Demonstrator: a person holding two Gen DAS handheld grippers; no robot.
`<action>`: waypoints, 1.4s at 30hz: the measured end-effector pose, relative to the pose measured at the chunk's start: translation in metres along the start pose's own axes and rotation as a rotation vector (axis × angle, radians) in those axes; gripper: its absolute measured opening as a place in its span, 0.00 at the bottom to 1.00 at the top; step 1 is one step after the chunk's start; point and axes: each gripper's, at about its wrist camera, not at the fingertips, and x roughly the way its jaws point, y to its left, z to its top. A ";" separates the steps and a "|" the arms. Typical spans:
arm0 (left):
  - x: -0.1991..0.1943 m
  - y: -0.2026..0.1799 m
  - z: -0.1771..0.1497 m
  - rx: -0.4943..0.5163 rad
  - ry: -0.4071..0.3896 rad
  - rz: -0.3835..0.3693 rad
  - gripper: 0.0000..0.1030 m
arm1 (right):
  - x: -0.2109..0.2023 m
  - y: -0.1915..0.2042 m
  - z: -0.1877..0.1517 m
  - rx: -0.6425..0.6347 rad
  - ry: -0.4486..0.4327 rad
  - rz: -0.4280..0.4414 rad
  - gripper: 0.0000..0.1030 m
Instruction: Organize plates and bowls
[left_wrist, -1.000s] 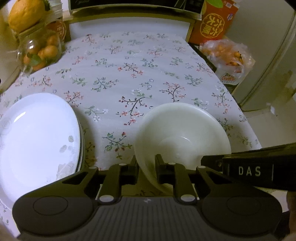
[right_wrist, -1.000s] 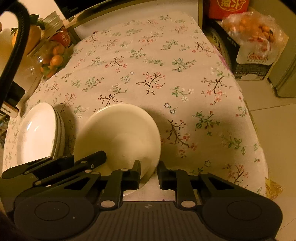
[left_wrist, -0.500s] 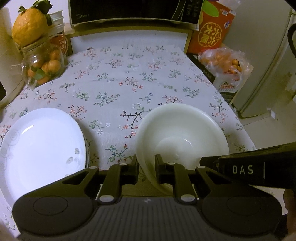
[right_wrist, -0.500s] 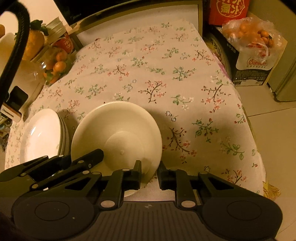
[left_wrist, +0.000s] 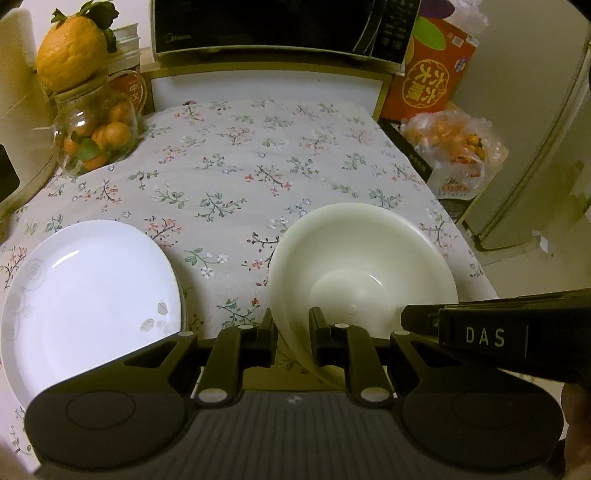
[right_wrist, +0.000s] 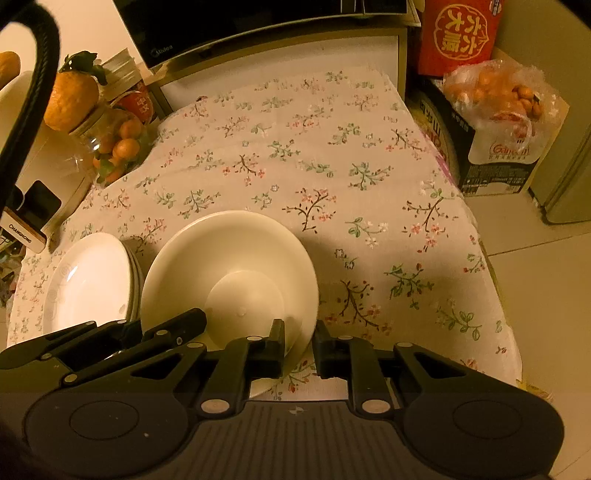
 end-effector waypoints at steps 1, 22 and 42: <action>-0.001 -0.001 0.000 0.002 -0.003 0.002 0.15 | 0.000 0.000 0.000 0.001 -0.003 -0.002 0.15; -0.023 0.024 0.013 -0.068 -0.070 0.029 0.15 | -0.019 0.034 0.013 -0.030 -0.114 -0.001 0.15; -0.051 0.060 0.016 -0.097 -0.134 0.094 0.15 | -0.029 0.084 0.020 -0.103 -0.192 0.046 0.15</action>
